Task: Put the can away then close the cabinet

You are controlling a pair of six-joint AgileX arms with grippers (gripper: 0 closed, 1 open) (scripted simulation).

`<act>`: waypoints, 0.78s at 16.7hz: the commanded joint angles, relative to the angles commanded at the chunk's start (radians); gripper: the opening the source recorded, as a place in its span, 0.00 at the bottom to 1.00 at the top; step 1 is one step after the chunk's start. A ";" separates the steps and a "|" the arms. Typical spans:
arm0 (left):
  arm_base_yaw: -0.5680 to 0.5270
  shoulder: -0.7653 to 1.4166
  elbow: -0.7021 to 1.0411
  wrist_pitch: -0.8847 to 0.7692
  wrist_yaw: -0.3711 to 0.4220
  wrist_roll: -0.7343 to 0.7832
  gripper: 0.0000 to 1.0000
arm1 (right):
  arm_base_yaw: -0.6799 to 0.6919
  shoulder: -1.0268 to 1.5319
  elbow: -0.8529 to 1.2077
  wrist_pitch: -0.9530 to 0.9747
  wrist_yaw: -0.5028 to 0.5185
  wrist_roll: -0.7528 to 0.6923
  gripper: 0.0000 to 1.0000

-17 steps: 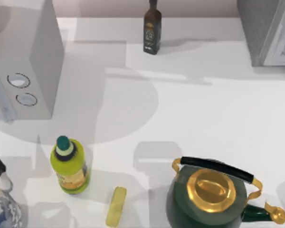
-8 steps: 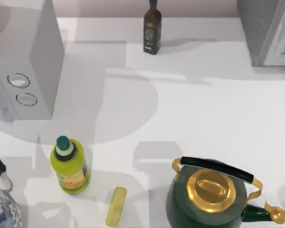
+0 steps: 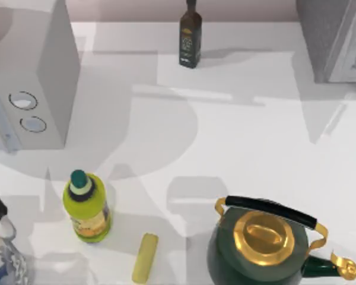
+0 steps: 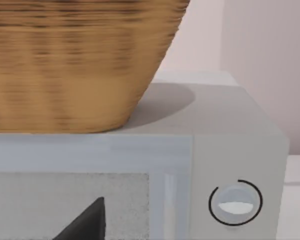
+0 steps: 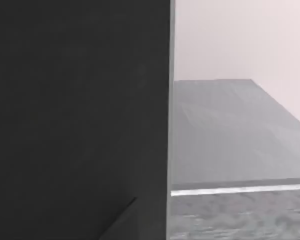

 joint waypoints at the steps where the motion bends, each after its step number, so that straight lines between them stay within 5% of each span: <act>1: 0.000 0.000 0.000 0.000 0.000 0.000 1.00 | 0.094 -0.005 0.000 -0.001 0.091 -0.002 1.00; 8: 0.000 0.000 0.000 0.000 0.000 0.000 1.00 | 0.648 -0.034 -0.021 -0.017 0.625 -0.009 1.00; 13: 0.000 0.000 0.000 0.000 0.000 0.000 1.00 | 0.793 -0.043 -0.036 -0.025 0.777 0.001 1.00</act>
